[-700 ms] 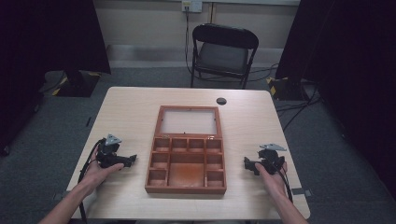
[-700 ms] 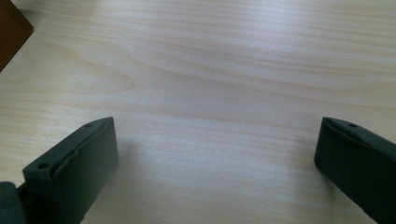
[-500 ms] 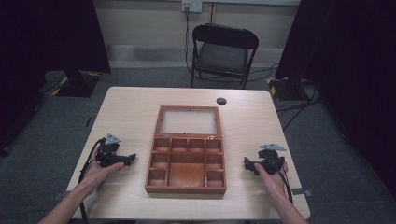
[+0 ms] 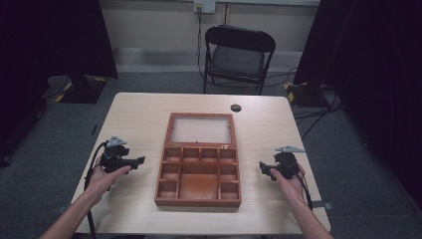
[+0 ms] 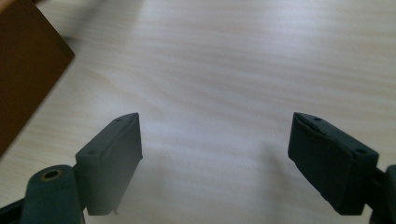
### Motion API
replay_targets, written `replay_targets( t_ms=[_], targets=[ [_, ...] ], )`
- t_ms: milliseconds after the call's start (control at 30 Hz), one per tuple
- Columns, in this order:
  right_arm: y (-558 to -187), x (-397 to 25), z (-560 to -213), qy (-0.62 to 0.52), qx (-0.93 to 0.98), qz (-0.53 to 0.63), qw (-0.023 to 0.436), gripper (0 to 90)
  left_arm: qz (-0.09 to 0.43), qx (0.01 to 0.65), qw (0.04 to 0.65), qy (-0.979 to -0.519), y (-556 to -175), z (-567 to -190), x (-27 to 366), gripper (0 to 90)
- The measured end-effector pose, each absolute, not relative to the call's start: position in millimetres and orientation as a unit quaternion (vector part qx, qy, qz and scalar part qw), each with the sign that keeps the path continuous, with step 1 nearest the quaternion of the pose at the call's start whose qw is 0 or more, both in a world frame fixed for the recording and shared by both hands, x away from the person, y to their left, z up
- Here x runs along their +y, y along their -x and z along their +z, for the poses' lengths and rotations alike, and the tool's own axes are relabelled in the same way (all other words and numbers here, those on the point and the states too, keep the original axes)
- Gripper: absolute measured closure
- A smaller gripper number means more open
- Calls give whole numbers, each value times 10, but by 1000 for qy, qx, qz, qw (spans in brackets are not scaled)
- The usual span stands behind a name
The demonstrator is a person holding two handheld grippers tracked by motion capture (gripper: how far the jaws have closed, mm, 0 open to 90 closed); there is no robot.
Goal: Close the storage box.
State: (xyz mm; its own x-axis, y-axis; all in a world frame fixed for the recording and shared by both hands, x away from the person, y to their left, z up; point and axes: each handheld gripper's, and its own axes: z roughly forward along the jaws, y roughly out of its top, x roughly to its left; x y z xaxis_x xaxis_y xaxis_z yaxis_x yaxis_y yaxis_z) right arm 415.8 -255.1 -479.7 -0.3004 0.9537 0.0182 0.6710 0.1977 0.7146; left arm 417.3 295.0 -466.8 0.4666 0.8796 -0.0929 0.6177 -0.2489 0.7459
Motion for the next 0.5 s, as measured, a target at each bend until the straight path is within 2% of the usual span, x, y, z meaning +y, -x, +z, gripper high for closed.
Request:
replay_targets(
  t_ms=[67, 167, 233, 500],
  targets=[
    [-4205, -2507, -4750, -538, 745, 327, 223, 183, 163, 474, 360, -787, -4214, -4608, 2925, 224],
    [-4257, -2437, -4634, -519, 749, 337, 234, 237, 169, 471, 378, -779, -4250, -4509, 2911, 213],
    [-4298, -2416, -4548, -521, 745, 351, 227, 203, 177, 466, 391, -774, -4280, -4450, 2894, 209],
    [-4514, -2298, -4282, -492, 749, 382, 224, 171, 182, 455, 403, -773, -4498, -4222, 2724, 207]
  ],
)
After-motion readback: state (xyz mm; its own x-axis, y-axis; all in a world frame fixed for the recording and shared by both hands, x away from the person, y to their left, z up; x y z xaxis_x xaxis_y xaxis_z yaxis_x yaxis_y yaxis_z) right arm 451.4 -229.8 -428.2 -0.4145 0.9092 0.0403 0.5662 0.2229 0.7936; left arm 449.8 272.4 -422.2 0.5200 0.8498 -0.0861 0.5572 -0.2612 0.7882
